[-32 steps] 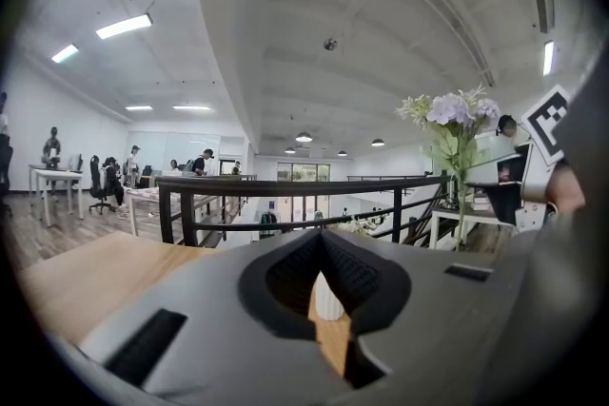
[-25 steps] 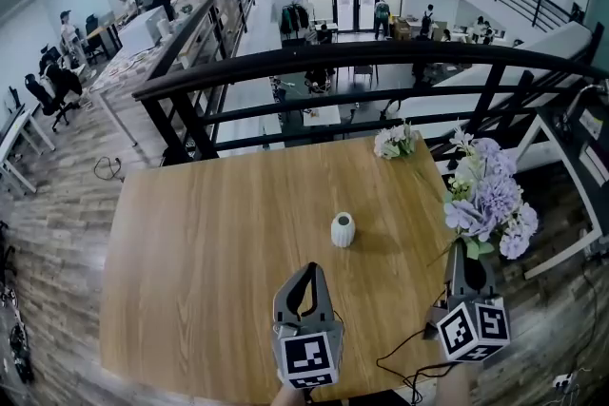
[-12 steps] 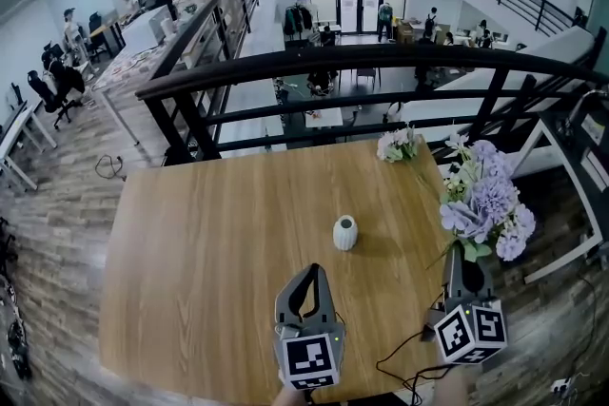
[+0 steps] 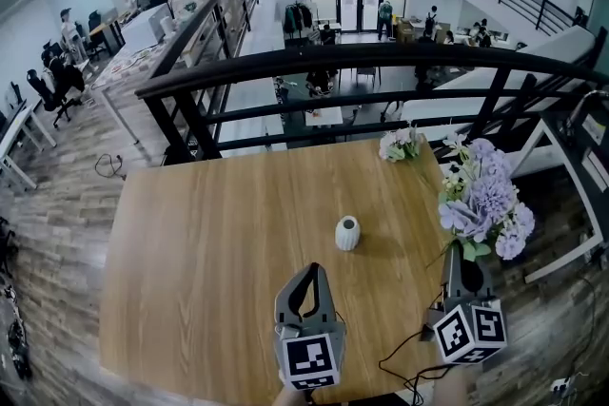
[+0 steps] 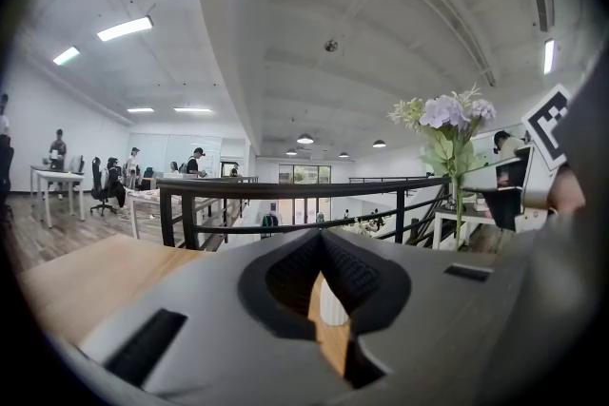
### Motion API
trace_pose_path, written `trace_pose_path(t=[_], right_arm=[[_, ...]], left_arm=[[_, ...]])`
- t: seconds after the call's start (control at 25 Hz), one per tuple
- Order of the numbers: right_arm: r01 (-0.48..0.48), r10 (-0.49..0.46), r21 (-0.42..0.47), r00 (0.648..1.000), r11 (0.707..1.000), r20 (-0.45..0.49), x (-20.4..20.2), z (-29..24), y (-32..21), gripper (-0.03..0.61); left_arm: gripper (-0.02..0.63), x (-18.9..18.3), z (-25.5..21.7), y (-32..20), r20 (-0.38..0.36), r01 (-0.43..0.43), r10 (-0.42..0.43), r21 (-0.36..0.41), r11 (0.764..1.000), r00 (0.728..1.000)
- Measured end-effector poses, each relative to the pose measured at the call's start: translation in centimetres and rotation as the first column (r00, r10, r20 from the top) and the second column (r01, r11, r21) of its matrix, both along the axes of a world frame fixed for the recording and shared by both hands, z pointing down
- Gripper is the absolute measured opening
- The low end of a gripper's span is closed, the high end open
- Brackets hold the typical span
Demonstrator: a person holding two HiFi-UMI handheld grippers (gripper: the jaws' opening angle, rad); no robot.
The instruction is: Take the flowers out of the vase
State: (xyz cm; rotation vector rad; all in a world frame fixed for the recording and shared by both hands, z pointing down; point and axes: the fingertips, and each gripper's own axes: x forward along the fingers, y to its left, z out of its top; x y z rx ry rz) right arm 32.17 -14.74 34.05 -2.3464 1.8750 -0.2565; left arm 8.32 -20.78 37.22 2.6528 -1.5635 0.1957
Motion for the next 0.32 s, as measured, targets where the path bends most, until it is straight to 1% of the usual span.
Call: trace_pose_path(t=[0.32], right_arm=[[0.003, -0.003, 0.0, 1.0, 1.0, 0.001, -0.48, 0.18, -0.35, 0.032]], left_arm=[[0.028, -0.3, 0.24, -0.28, -0.003, -0.001, 0.001, -0.001, 1.0, 1.0]])
